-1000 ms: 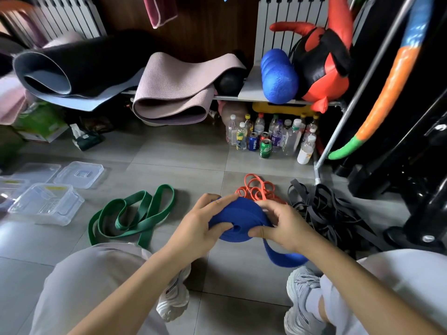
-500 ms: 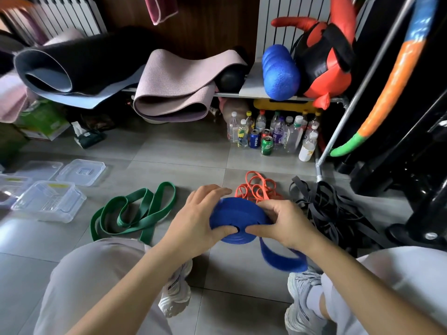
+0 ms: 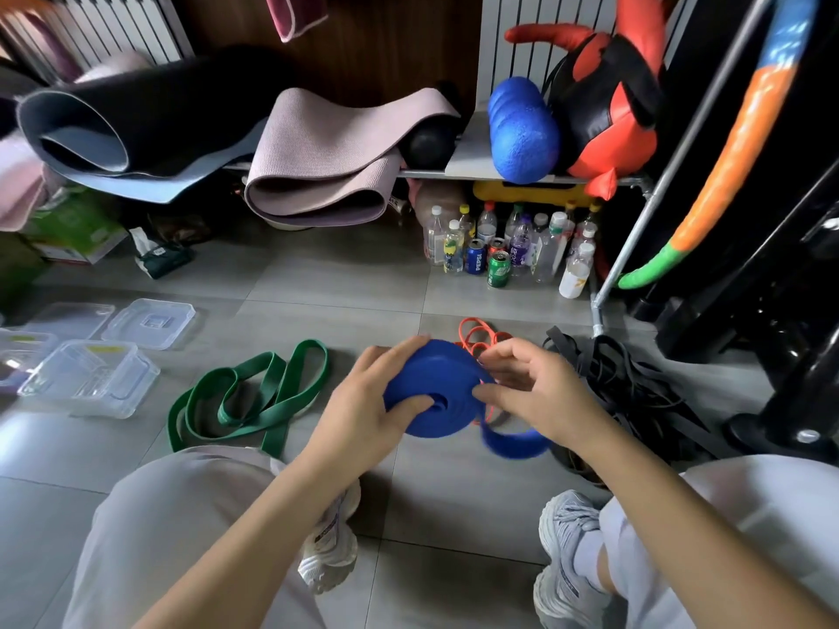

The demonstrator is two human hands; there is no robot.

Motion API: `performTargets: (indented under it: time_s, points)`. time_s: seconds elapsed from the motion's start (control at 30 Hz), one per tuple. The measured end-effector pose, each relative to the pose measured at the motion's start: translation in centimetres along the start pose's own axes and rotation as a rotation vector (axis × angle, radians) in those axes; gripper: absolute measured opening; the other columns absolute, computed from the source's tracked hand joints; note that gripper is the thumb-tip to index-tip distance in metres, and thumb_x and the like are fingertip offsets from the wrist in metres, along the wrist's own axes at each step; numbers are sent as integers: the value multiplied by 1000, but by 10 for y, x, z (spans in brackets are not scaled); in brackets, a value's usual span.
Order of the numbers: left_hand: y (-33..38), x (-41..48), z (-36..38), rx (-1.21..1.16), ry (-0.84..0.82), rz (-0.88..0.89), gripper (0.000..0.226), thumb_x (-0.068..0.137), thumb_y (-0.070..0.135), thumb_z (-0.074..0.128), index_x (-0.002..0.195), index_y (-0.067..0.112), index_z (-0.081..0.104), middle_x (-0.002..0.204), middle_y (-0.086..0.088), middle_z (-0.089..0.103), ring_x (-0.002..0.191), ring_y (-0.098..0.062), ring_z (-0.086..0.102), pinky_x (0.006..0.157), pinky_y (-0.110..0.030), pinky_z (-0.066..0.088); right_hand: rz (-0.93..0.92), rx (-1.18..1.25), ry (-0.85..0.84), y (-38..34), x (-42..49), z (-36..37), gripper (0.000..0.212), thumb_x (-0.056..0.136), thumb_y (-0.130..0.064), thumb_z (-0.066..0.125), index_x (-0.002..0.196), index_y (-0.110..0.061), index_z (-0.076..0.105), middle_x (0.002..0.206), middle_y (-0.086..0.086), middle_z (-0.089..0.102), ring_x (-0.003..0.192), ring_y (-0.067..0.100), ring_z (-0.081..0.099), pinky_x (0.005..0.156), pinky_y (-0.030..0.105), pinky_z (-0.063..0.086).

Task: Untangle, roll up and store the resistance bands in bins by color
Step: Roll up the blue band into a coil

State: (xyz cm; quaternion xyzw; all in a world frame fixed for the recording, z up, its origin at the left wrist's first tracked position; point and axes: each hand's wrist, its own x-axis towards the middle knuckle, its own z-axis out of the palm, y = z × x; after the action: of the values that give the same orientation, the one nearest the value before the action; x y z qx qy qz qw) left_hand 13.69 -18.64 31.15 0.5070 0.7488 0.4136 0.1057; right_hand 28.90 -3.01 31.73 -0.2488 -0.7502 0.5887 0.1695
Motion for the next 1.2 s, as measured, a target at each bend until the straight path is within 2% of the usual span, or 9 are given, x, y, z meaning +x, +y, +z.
performTargets:
  time_s: [0.07, 0.23, 0.4, 0.53, 0.63, 0.73, 0.9, 1.0, 1.2]
  points:
    - [-2, 1, -1, -146, 23, -51, 62, 77, 27, 67, 118, 62, 37, 113, 21, 48, 103, 0, 50, 86, -21, 47, -12, 10, 20, -3, 0, -2, 31, 73, -6, 77, 92, -26, 62, 92, -9, 71, 89, 6, 68, 86, 26, 50]
    - [3, 1, 2, -382, 87, -114, 56, 72, 22, 70, 114, 52, 49, 118, 21, 55, 101, -9, 60, 80, -31, 56, 14, 192, 35, -8, 0, 1, 29, 71, -4, 74, 91, -16, 58, 82, -6, 74, 79, 31, 66, 79, 62, 47]
    - [5, 3, -3, -576, 68, -187, 53, 71, 17, 70, 113, 43, 50, 114, -6, 58, 92, -20, 66, 67, -40, 59, 36, 268, 58, -8, -1, 4, 29, 65, -12, 75, 86, -10, 55, 87, 16, 71, 78, 34, 61, 77, 56, 47]
    - [9, 0, -1, -674, -6, -274, 54, 74, 13, 76, 114, 36, 46, 108, -7, 58, 91, -20, 67, 64, -47, 58, 24, 308, 24, -9, -2, 4, 31, 64, -9, 78, 84, -10, 54, 86, 16, 70, 78, 30, 64, 77, 50, 49]
    - [5, 4, -2, -568, -58, -295, 56, 67, 25, 82, 108, 42, 47, 105, 0, 60, 93, -22, 65, 67, -47, 58, 40, 291, 22, -6, -1, 2, 32, 66, -7, 82, 82, -9, 55, 81, 15, 69, 74, 33, 57, 70, 49, 43]
    - [0, 7, -6, -145, -58, -221, 59, 62, 35, 83, 103, 48, 43, 111, 11, 57, 99, -14, 60, 81, -42, 54, 45, 173, 5, -2, 1, 2, 27, 71, 1, 77, 80, -12, 55, 79, 7, 68, 74, 24, 62, 70, 41, 48]
    - [4, -3, 0, 263, -244, 87, 71, 76, 44, 66, 136, 53, 29, 120, 13, 47, 102, -11, 53, 83, -31, 49, 37, 47, -101, 2, 0, 10, 30, 71, 3, 76, 79, -14, 54, 77, 5, 66, 73, 14, 65, 70, 32, 54]
    - [1, -2, 2, 257, -254, 60, 63, 79, 42, 62, 136, 47, 37, 115, 8, 48, 97, -15, 54, 83, -34, 50, 20, 32, -125, 4, 2, 8, 32, 72, 2, 76, 82, -13, 50, 81, 7, 69, 78, 19, 67, 73, 36, 56]
    - [9, 5, 4, 33, -80, -78, 59, 83, 25, 69, 128, 50, 39, 108, 12, 46, 94, -11, 50, 85, -22, 44, -10, 43, 58, -1, 6, 6, 17, 79, -9, 72, 81, -20, 59, 110, -5, 64, 91, -2, 63, 77, 29, 55]
